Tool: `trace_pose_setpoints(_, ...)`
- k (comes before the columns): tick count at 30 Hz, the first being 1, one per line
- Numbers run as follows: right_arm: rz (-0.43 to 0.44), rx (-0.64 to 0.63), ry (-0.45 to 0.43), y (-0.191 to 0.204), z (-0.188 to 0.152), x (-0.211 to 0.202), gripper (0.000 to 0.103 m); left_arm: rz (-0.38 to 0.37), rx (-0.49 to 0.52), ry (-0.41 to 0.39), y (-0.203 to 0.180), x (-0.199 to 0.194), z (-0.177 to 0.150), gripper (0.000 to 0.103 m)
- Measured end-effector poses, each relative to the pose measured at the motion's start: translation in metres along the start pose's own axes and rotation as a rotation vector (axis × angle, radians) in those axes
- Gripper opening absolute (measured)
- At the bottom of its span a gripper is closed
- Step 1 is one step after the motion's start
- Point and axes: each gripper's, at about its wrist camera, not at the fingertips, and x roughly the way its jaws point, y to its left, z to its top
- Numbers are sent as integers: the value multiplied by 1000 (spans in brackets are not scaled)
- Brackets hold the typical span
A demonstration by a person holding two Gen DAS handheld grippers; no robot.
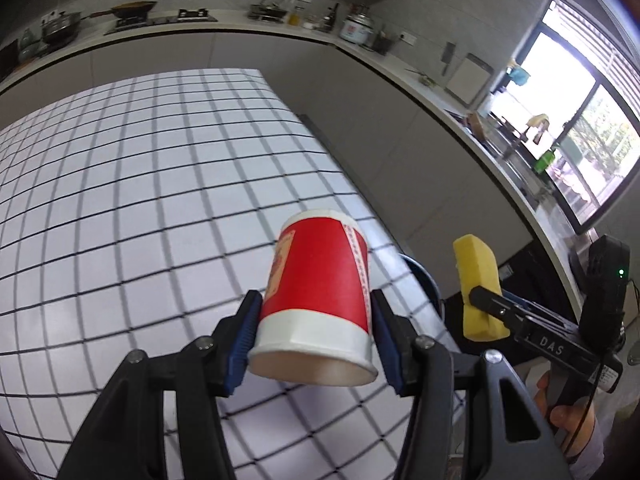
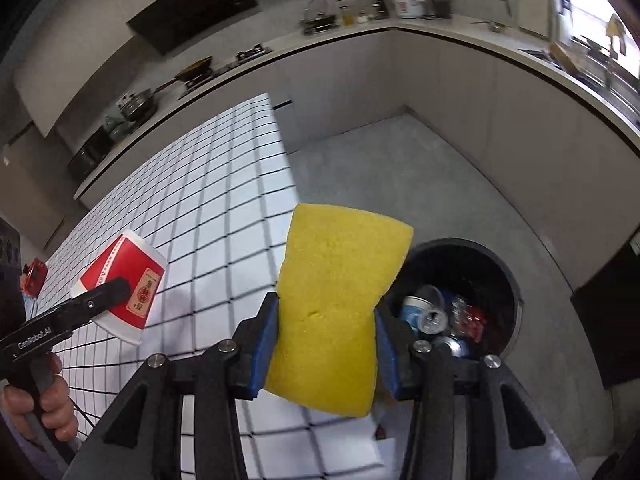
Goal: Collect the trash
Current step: 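Carry sponge and cup over the black bin and open both tools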
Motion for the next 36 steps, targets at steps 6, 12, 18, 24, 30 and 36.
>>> trace_pose_setpoints(6,-55,32,-12,-77,-8,-17,47,-51,60,5,-77,20,0,55)
trace_pose_setpoints(12,-18,-15,64,-150,-6,10,47,-16,26,18,-139,69,-2,55)
trace_pose_setpoints(18,58,-83,177,-203,0,60,47,37,-56,51,-182,115,-8,55)
trace_pose_setpoints(24,103,-156,232,-218,9,99,49,105,-147,70,-192,144,-15,55)
trace_pose_setpoints(30,110,-161,222,-229,18,117,59,175,-175,54,-192,148,-19,56)
trace_pose_setpoints(36,130,-154,220,-240,25,123,70,206,-201,53,-189,158,-20,56)
